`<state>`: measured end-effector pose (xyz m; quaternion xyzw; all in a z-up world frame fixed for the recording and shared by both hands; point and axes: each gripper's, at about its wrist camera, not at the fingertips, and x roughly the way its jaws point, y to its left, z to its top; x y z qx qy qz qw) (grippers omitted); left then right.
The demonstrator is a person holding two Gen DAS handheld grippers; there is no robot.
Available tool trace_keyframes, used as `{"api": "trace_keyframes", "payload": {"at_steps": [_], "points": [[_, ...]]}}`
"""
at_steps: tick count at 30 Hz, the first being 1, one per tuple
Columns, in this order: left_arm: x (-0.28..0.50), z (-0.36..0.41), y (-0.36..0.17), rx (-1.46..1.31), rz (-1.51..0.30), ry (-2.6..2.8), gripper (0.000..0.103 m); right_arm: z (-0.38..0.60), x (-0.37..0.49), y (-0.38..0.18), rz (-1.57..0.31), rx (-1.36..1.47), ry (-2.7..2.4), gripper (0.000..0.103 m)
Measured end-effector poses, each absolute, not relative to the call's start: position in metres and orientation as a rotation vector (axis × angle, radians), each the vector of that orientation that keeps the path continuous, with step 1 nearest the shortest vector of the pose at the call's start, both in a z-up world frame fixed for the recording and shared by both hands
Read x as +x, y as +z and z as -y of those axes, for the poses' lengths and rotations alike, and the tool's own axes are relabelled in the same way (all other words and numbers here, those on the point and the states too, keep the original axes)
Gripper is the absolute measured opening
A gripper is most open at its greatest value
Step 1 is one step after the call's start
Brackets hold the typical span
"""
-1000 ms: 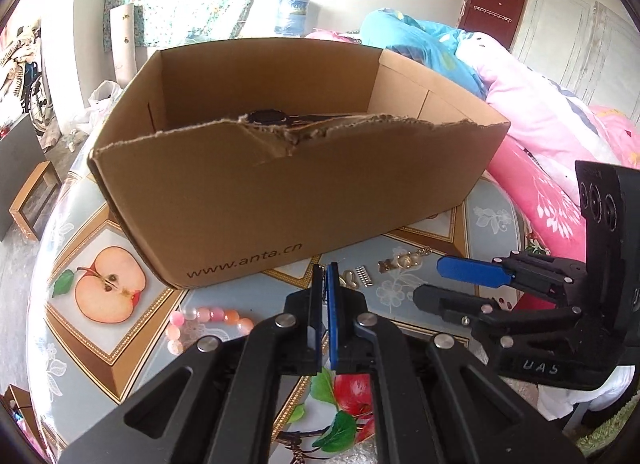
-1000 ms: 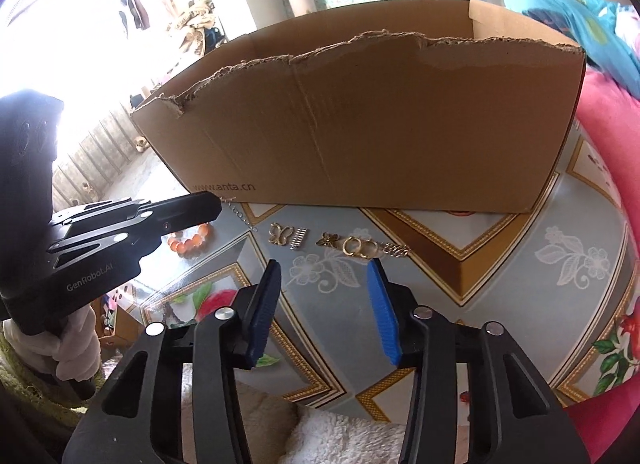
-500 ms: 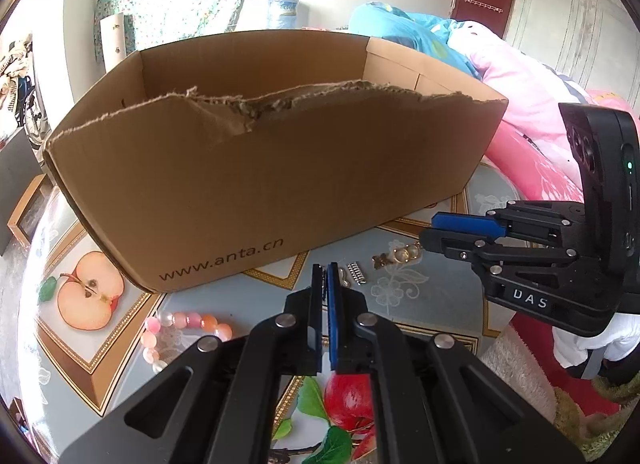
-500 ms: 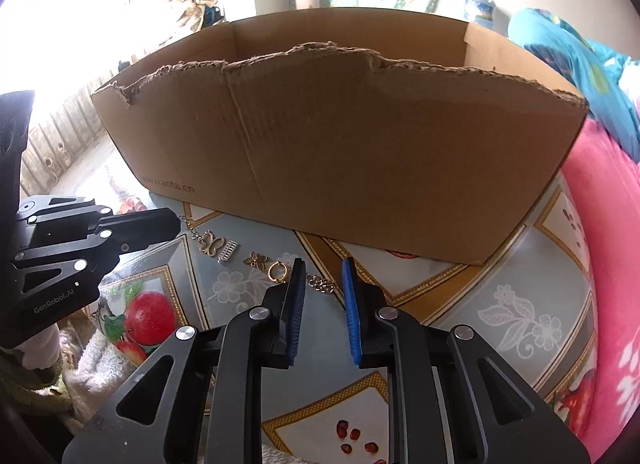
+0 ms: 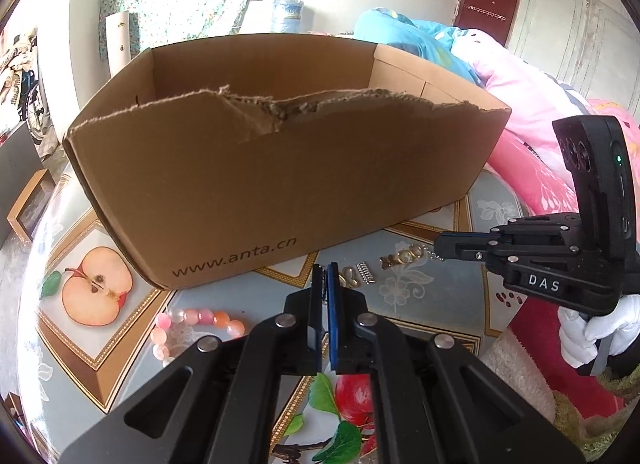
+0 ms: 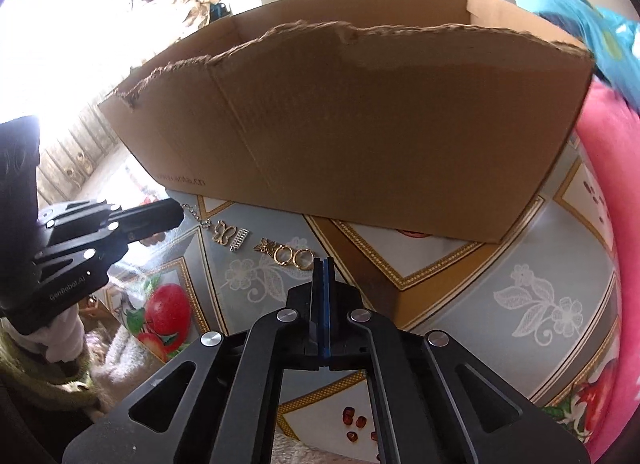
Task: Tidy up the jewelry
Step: 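Carry both held charms over the box and open both grippers inside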
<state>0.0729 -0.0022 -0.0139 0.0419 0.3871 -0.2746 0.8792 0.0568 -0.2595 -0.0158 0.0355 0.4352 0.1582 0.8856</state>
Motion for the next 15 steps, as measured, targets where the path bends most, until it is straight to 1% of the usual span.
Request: {"api": "trace_keyframes", "payload": {"at_steps": [9,15], "points": [[0.063,0.0,-0.003,0.091,-0.772,-0.577,0.002,0.285,0.046,0.003,-0.831,0.234,0.331,0.0],[0.047,-0.004,0.021,0.092,-0.708,-0.583,0.002,0.292,0.025,0.027,-0.747,0.243,0.358,0.0]]}}
